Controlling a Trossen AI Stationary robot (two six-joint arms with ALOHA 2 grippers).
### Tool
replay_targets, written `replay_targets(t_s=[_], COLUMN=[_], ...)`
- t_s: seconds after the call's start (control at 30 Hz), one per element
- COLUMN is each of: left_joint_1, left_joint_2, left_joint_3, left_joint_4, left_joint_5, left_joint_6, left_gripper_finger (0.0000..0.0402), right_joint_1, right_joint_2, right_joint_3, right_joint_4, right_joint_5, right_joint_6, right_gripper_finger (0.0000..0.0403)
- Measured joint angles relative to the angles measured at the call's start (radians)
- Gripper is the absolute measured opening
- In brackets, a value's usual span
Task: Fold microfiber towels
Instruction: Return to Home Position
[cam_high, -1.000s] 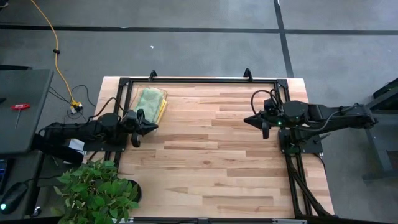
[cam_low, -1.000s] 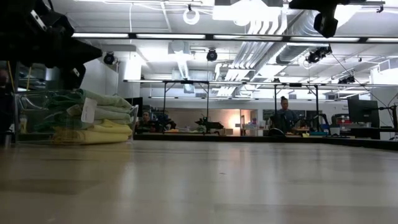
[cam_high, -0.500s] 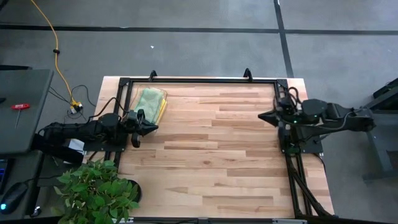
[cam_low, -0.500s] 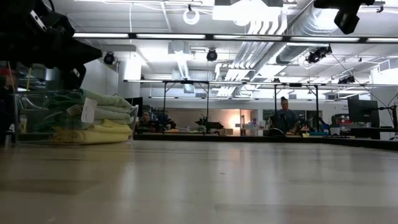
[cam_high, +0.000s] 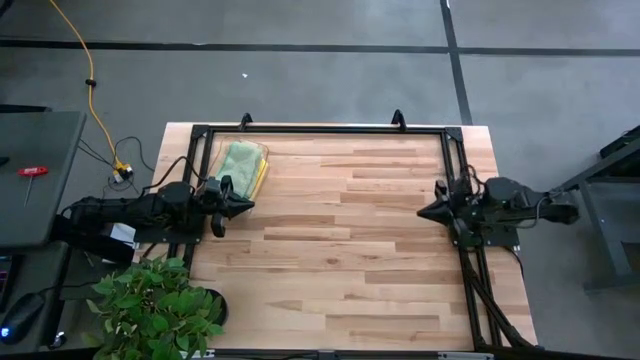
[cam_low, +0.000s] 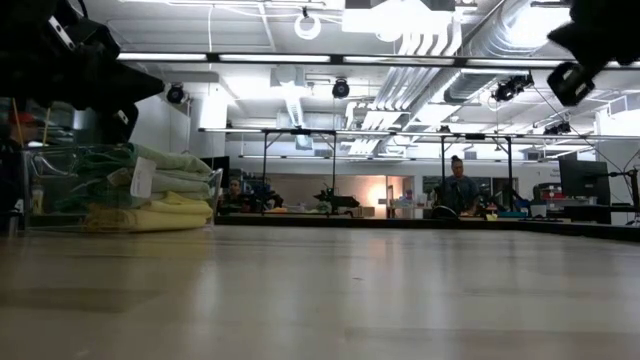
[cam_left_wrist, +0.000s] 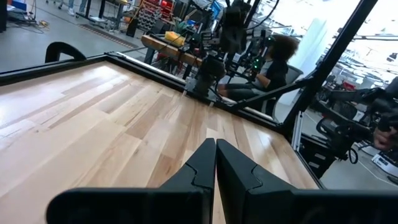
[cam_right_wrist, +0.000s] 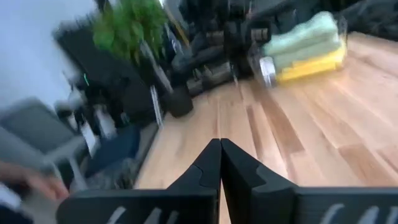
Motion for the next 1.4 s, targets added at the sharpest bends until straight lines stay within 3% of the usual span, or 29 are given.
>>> replay_targets(t_s=[0.2, 0.5, 0.73, 1.4], left_joint_1=[0.000, 0.000, 0.000, 0.000], left_joint_2=[0.003, 0.011, 0.011, 0.011], left_joint_3=[0.002, 0.001, 0.001, 0.001], left_joint_4=[0.012, 0.004, 0.004, 0.004], left_joint_5=[-0.008, -0.016, -0.016, -0.016], left_joint_6=[0.000, 0.000, 0.000, 0.000], left_gripper_finger=[0.0003, 0.0003, 0.0003, 0.0003], right_joint_1=[0.000, 0.000, -0.010, -0.015], right_joint_2=[-0.001, -0.001, 0.007, 0.023], right_joint_3=[-0.052, -0.268, -0.286, -0.287], right_joint_4=[0.074, 0.415, 0.392, 0.383], right_joint_5=[-0.031, -0.122, -0.107, -0.054], right_joint_6=[-0.097, -0.087, -0.241, -0.271], right_gripper_finger=[0.0000, 0.0000, 0.0000, 0.0000])
